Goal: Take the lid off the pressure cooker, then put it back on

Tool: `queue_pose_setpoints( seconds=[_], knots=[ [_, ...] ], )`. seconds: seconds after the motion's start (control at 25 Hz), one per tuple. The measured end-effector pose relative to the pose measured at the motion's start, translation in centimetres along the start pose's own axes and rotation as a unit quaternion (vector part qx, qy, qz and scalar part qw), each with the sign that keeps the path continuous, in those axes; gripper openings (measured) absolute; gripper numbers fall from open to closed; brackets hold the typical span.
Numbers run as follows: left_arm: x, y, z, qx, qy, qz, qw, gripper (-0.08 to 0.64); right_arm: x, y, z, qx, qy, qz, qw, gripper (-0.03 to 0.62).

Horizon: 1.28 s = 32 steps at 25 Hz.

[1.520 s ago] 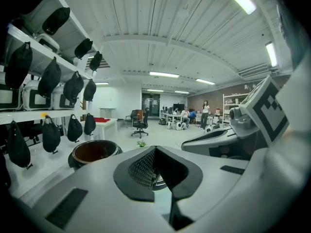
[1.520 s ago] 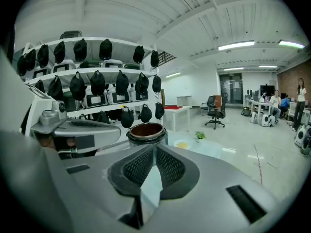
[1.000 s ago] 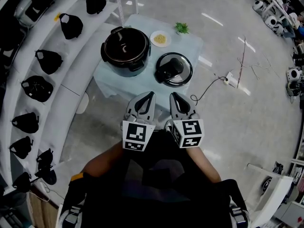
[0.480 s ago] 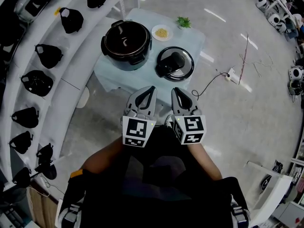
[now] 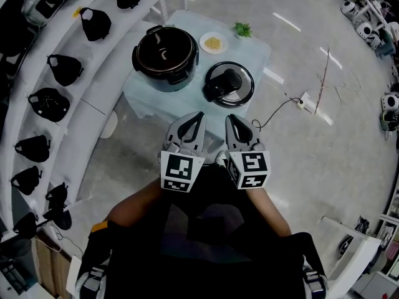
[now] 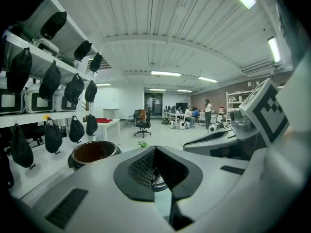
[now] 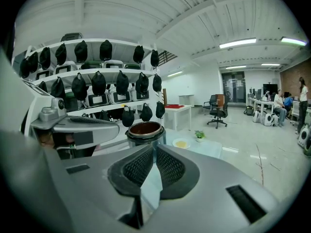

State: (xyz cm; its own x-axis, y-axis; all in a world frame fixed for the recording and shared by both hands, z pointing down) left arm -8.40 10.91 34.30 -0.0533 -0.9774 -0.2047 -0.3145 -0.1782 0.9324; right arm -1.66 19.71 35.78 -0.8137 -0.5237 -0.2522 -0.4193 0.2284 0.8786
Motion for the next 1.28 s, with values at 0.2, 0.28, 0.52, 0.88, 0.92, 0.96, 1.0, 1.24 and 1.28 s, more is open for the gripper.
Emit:
queue_pose_setpoints(
  seconds=[0.2, 0.28, 0.52, 0.88, 0.92, 0.96, 1.0, 1.24, 1.28],
  knots=[
    [-1.3, -0.6, -1.3, 0.007, -0.018, 0.003, 0.9998, 0.006, -1.9, -0.4, -0.1, 0.005, -0.018, 0.007, 1.000, 0.035],
    [-1.9, -0.9, -2.0, 0.011, -0.026, 0.003, 0.9996, 0.006, -2.9, -0.6, -0.1, 0.007, -0.025, 0.010, 1.000, 0.035],
    [-4.4, -1.7, -3.9, 0.023, -0.050, 0.005, 0.9985, 0.006, -6.3, -0.6, 0.1, 0.017, -0.045, 0.019, 0.999, 0.035],
    [-7.4, -1.7, -5.1, 0.052, -0.086, 0.021, 0.9947, 0.006, -9.3, -0.7, 0.2, 0.030, -0.082, 0.037, 0.996, 0.037],
    [-7.4, -1.5, -5.0, 0.055, -0.089, 0.024, 0.9943, 0.006, -9.3, -0.6, 0.1, 0.032, -0.084, 0.036, 0.995, 0.037],
    [-7.4, -1.4, -5.0, 0.057, -0.091, 0.026, 0.9939, 0.007, -9.3, -0.5, 0.0, 0.035, -0.085, 0.035, 0.995, 0.037],
    [-7.3, -1.2, -5.0, 0.060, -0.091, 0.028, 0.9936, 0.006, -9.3, -0.3, -0.2, 0.038, -0.085, 0.035, 0.995, 0.037],
    [-5.4, 0.1, -5.9, 0.069, -0.084, 0.041, 0.9932, 0.008, -9.1, -0.1, -2.3, 0.054, -0.072, 0.037, 0.995, 0.037],
    [-4.9, 0.2, -6.3, 0.067, -0.081, 0.042, 0.9936, 0.007, -9.0, -0.3, -2.7, 0.054, -0.067, 0.038, 0.996, 0.037]
  ],
)
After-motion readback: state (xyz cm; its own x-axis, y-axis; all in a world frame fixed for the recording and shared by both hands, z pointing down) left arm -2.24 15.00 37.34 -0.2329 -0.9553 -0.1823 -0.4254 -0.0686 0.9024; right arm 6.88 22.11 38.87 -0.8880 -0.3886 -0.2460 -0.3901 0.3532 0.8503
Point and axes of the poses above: the fingertips, and each gripper's own axes: z backward along the fingers, x to its left, y out of its underside, the point moved 4 cm from there along z, backward along the fingers, and after that the axes turned 11 degrees about -z, right-handed, at the moved point
